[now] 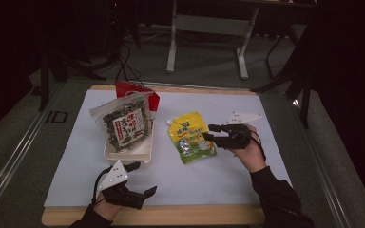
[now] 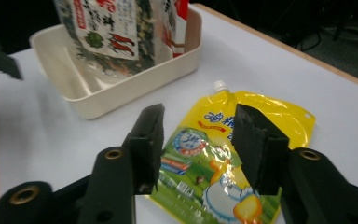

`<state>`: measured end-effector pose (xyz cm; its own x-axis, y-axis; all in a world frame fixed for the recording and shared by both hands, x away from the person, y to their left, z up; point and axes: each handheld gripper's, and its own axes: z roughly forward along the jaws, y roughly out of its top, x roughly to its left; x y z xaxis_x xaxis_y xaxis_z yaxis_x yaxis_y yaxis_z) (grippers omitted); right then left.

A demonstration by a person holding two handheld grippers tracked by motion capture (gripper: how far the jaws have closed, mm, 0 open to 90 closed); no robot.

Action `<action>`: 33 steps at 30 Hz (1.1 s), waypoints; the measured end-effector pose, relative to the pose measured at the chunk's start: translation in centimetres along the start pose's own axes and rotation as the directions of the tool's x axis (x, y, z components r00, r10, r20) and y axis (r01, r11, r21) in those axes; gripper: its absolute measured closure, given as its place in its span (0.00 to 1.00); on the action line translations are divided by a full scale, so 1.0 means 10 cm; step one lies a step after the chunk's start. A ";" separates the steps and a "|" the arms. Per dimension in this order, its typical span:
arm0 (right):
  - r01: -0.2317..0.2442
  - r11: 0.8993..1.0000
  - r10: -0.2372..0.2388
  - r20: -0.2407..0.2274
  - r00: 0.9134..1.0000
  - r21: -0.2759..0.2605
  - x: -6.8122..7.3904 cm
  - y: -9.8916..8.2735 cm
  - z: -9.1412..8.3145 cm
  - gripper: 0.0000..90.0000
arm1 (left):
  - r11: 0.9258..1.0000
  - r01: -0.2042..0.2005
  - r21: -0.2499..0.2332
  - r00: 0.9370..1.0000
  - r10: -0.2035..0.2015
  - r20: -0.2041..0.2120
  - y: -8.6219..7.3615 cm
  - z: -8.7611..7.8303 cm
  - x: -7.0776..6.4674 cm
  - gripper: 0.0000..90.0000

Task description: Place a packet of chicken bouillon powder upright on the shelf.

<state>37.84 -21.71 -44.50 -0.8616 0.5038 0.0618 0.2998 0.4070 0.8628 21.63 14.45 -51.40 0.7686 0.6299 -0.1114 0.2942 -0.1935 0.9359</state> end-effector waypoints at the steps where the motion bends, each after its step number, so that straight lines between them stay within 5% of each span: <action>1: 0.000 1.000 0.000 0.004 1.000 0.006 -0.03 0.00 0.05 0.62 | 1.000 0.000 0.000 1.000 0.000 0.000 0.00 0.00 0.00 0.02; 14: -0.083 0.993 0.084 -0.011 0.996 0.090 -0.35 0.03 0.64 0.79 | 1.000 -0.012 0.019 0.999 0.012 0.032 -0.07 0.05 -0.03 0.02; 20: -0.081 0.989 0.082 0.001 0.997 0.127 -0.43 0.04 0.84 0.87 | 1.000 -0.007 0.018 0.999 0.007 0.044 -0.09 0.05 -0.04 0.02; 23: -0.078 0.984 0.077 0.013 0.997 0.160 -0.49 0.07 0.99 0.98 | 1.000 -0.007 0.023 0.999 0.006 0.043 -0.11 0.06 -0.04 0.02; 33: -0.094 0.980 0.091 0.022 0.996 0.176 -0.55 0.19 1.33 1.00 | 1.000 -0.013 0.024 0.999 0.012 0.043 -0.12 0.04 -0.05 0.02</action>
<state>48.58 -13.59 -49.83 -0.8213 0.5557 0.1289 0.4464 0.4854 0.7517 21.16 14.04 -52.60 0.7960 0.5944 -0.1144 0.2977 -0.2200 0.9290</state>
